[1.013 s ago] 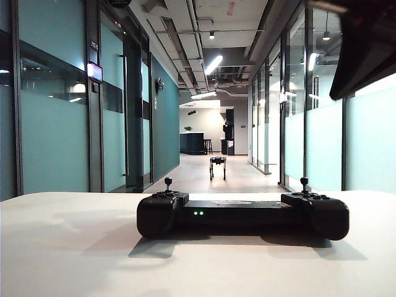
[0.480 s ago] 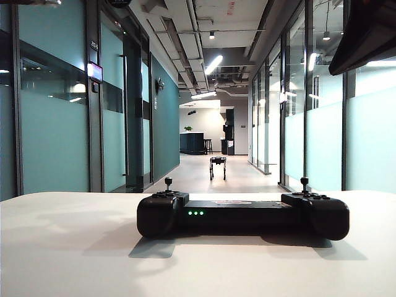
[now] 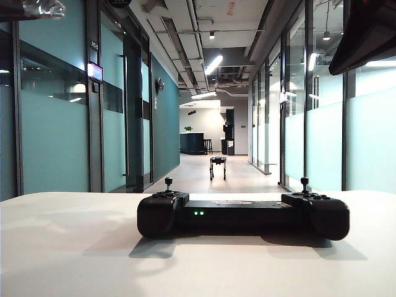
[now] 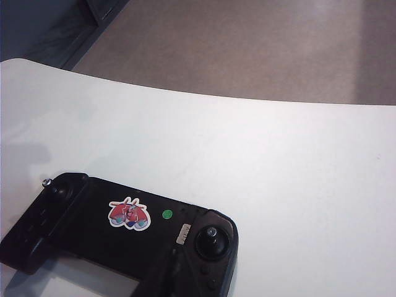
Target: Push the left joystick on the remote control sitting on the white table forward to make the robot dog walk in a straight line until it approaches the door.
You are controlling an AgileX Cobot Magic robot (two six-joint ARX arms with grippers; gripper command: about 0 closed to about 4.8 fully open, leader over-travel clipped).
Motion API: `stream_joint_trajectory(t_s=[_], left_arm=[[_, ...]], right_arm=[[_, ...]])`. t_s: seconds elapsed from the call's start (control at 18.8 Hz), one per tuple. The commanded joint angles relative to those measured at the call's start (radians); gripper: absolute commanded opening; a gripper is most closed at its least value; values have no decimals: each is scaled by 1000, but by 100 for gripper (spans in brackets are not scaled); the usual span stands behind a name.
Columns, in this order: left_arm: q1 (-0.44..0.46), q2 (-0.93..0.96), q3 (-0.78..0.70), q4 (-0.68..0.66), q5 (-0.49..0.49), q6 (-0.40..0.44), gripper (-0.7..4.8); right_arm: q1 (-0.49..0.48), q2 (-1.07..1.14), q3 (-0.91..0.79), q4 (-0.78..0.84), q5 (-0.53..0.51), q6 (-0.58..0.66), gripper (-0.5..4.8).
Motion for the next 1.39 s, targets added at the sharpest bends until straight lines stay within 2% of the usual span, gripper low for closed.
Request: stream_joint_trajectory(t_s=[0.05,0.11,0.27,0.32,0.64,1.07,1.39], left_arm=[[1,-31,1,13,-52,22,-6],[18,-65,0,-13,-75,21,-6],[84,-144,0,-108,-65,18,-6],[135,-185,-3,-142,-64,18,-6],[351,-339,-107,-130,-65,29,-6],[441,-486,-210,-130,-68,16,-6],[506,-483,-287,-60,-73,18,-6]], right_arm=[[-1,-4,5,18,2,-3,-5],[0,-4,5,19,2,-4,-5],[0,-4,5,16,2,-4,-5],[0,-4,5,15,2,-4,-5],[0,-4,5,15,2,-4,-5],[0,-4,5,14,2,-3,-5],[0,-4,5,12,2,-4,-5]])
